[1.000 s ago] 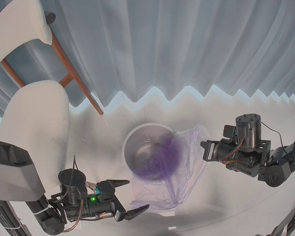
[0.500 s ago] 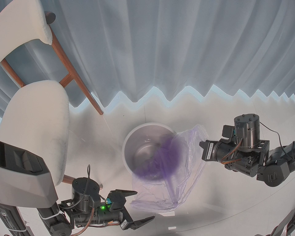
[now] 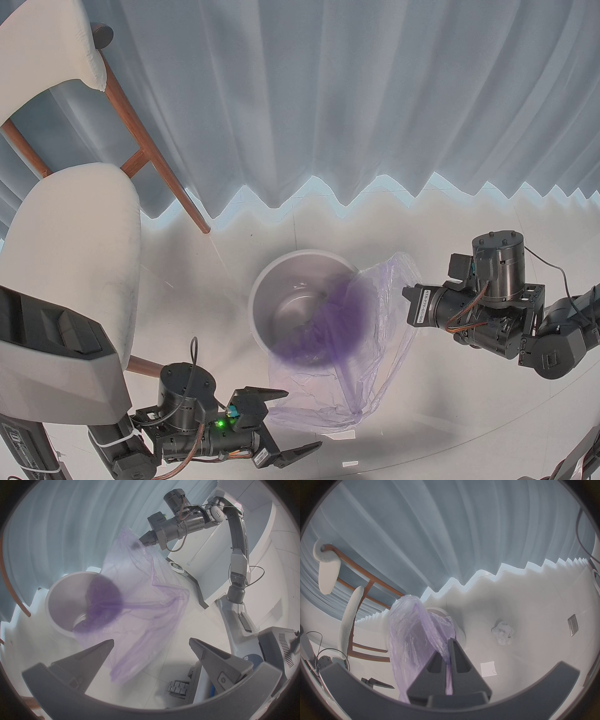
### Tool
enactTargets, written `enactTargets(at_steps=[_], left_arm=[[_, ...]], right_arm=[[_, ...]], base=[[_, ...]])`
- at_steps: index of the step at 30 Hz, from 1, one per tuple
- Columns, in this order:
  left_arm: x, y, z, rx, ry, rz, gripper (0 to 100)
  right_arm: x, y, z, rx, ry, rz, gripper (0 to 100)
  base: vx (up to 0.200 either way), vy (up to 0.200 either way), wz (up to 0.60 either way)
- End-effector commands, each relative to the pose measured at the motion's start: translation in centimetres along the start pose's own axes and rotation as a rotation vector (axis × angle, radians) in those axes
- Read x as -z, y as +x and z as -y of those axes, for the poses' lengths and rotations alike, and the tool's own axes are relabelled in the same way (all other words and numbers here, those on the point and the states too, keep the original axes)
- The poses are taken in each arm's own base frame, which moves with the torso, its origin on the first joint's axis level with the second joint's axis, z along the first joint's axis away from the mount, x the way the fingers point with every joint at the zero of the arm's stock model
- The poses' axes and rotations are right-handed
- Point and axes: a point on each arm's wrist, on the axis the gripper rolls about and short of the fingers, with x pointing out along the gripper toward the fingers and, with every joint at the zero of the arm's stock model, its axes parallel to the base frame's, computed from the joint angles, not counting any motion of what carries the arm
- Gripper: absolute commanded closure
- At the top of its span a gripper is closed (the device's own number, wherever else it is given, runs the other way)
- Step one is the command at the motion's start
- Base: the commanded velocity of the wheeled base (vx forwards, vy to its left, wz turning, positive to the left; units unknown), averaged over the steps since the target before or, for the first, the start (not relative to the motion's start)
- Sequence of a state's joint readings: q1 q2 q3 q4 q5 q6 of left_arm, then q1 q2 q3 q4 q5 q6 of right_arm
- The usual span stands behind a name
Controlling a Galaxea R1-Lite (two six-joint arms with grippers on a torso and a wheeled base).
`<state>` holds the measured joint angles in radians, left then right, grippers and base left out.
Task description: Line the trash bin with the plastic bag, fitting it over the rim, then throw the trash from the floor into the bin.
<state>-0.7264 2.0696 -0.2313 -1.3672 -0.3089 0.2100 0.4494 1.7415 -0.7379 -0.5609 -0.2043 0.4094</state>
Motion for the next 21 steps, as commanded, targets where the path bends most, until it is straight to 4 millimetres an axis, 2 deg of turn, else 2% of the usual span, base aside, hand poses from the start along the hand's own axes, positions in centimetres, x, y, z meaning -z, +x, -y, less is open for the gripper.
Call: enactTargets(at_steps=[1,21], left_arm=[[0.0,1.2,-0.6,-0.009,-0.001,0.007,0],[-1.3,5.0,-2.3,-0.038,0.016,0.088,0]], right_arm=[[0.0,0.0,-0.1,-0.003,-0.001,0.0,100],[0.0,-0.4,-0.3,-0.018,0.003,0.02,100]], base=[[0.0,0.0,0.0],[0.0,0.0,0.0]])
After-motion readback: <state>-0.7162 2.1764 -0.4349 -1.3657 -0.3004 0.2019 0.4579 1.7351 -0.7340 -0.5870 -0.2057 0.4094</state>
